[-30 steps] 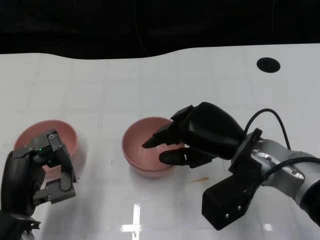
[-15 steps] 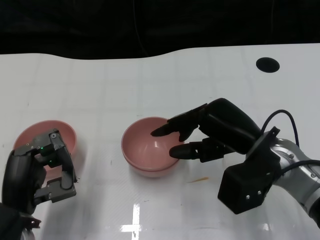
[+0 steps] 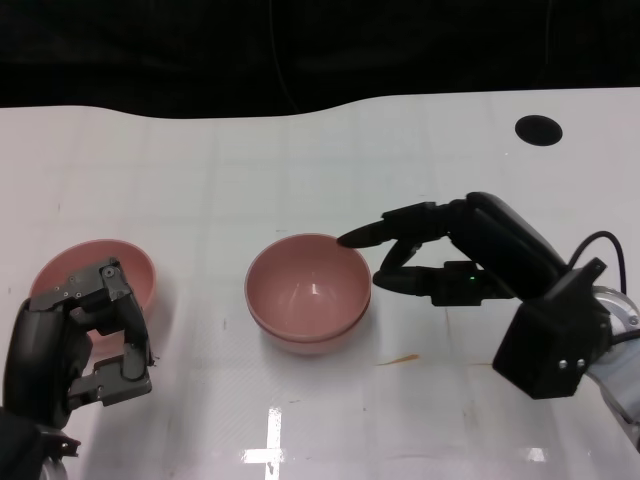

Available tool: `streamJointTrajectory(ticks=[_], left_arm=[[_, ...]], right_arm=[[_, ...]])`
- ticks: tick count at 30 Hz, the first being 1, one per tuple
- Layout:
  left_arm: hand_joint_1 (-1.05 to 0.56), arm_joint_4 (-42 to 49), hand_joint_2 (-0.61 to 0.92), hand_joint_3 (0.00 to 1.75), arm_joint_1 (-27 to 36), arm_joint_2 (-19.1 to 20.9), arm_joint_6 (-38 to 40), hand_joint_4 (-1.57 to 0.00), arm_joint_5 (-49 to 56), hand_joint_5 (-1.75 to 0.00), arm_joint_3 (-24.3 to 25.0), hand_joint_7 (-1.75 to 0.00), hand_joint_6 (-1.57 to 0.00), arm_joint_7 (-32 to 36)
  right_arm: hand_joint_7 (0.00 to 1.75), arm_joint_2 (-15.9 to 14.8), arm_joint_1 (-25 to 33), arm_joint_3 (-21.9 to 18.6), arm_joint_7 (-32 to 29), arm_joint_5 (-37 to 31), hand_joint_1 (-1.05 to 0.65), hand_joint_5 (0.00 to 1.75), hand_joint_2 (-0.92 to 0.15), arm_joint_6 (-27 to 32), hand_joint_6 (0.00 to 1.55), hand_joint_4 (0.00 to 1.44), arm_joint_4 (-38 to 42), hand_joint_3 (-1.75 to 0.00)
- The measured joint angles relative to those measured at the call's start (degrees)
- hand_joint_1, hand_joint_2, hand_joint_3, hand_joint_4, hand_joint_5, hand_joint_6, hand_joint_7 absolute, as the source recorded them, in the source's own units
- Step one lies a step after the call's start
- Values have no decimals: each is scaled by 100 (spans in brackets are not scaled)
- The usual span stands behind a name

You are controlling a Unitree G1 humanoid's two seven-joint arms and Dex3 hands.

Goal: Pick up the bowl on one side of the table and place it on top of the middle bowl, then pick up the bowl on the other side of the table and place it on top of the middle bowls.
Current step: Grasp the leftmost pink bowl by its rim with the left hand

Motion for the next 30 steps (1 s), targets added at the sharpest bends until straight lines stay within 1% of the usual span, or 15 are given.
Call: streamJointTrajectory(ticks=[3,6,8,12,16,20,21,22,24,26,27,28,30], left_arm=[[41,9,51,159,-1,0,-11,-109,5,-175,0,-175,-89,11],[40,12,50,159,-5,-1,-14,-109,-22,-175,-3,-175,-89,9],[40,67,50,159,-16,-1,-82,-108,-41,-175,-2,-175,-89,4],[39,135,49,160,-17,2,-142,-107,-76,-175,-4,-175,-88,-29],[39,135,50,159,-17,18,-146,-107,-46,-175,-11,-175,-87,-29],[39,129,53,159,-16,20,-128,-107,-130,-175,-32,-175,-86,-126],[39,125,52,159,-16,19,-119,-107,-163,-175,-42,-175,-87,-130],[39,123,51,160,-19,19,-114,-107,-193,-175,-45,-175,-87,-146],[40,124,50,161,-19,21,-122,-107,-197,-175,-46,-175,-88,-161],[40,127,50,161,-19,34,-135,-108,-197,-175,-45,-175,-88,-162],[40,126,49,161,-22,39,-138,-107,-185,-175,-46,-175,-87,-161],[41,126,48,162,-23,41,-140,-107,-150,-175,-46,-175,-87,-160],[41,126,48,162,-23,45,-143,-107,-76,-175,-51,-175,-87,-160]], right_arm=[[0,-52,157,-176,206,224,-32,33,-92,5,92,95,-166,-19],[0,-72,291,-313,367,348,-34,29,-92,24,91,96,-294,-18],[0,-109,414,-407,443,438,-36,21,-92,32,91,98,-422,-19],[0,-215,713,-594,601,590,-38,9,-91,55,89,97,-629,-27],[0,-263,936,-724,763,722,-37,6,-90,120,88,98,-736,-31],[0,-266,1101,-858,932,1012,-34,5,-90,109,88,99,-736,-31],[0,-265,1116,-876,965,1047,-31,4,-91,108,89,100,-736,-31],[0,-260,1133,-913,986,1082,-25,3,-87,96,90,101,-736,-41],[0,-239,1196,-1019,998,1230,-20,1,-77,43,90,102,-731,-62],[0,-219,1240,-1057,1008,1305,-19,0,-75,31,90,103,-714,-67],[4,-192,1249,-1077,1008,1316,-13,9,-75,-16,101,118,-666,-70],[5,-129,1255,-1133,987,1347,-11,12,-75,-97,105,124,-581,-71],[5,-6,1274,-1242,918,1443,-9,14,-75,-224,109,128,-433,-72]])
